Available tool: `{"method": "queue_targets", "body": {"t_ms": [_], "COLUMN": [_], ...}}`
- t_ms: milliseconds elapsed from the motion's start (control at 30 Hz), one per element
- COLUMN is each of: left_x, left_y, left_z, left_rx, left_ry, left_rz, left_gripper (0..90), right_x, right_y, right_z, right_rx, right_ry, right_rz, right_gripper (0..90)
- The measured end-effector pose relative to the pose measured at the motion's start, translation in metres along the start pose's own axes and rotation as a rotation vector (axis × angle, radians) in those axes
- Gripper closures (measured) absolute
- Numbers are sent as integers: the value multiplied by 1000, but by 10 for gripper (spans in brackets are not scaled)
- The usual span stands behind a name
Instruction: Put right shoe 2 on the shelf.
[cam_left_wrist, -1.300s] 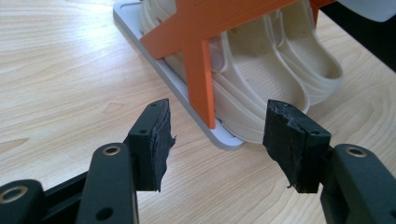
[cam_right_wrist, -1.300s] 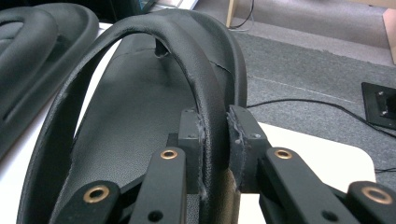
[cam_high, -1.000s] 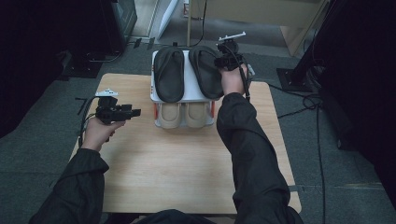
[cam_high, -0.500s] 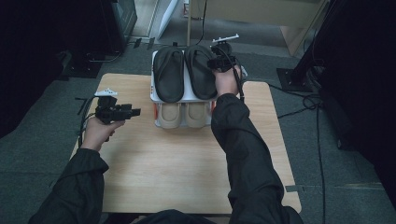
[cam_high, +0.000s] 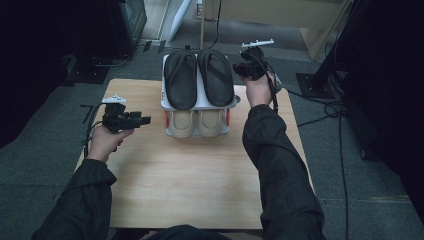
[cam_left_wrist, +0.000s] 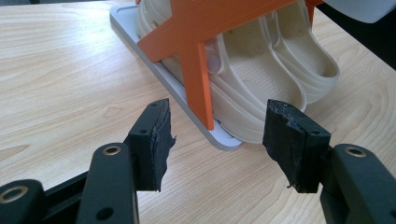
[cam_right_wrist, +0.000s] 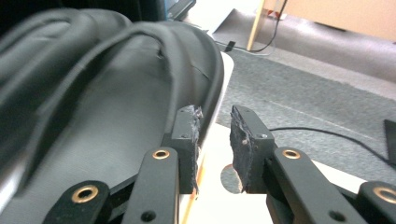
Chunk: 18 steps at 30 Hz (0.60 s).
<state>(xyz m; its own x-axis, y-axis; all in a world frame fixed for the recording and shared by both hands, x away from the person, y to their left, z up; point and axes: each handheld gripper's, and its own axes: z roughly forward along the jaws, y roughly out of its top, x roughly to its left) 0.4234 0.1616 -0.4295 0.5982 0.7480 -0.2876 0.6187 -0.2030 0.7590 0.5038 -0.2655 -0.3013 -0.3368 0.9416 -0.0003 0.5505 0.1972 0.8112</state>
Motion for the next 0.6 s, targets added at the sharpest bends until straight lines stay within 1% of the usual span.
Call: {"method": "queue_targets", "body": {"t_ms": [33, 133, 233, 333, 400, 467, 600], "left_x": [0, 1, 2, 2, 3, 3, 3], "left_y": [0, 0, 0, 0, -1, -1, -1], "left_z": [0, 1, 0, -1, -1, -1, -1], "left_rx": [-1, -4, -4, -9, -9, -10, -9], "left_ry": [-1, -3, -2, -4, -3, -2, -3], "left_rz": [-1, -6, -4, -8, -10, -11, -10], "left_gripper": [421, 421, 421, 421, 421, 421, 421], "right_x": [-2, -4, -5, -4, -2, 0, 5], "right_y": [-3, -11, -16, -19, -21, -21, -21], "right_z": [1, 6, 12, 17, 19, 19, 17], "right_rx": [0, 22, 19, 33, 34, 33, 31], "right_ry": [-10, -20, -15, -18, -6, -10, 10], "right_rz": [-5, -21, -16, -36, -41, -48, -49], "right_gripper": [718, 718, 702, 686, 679, 684, 684]}}
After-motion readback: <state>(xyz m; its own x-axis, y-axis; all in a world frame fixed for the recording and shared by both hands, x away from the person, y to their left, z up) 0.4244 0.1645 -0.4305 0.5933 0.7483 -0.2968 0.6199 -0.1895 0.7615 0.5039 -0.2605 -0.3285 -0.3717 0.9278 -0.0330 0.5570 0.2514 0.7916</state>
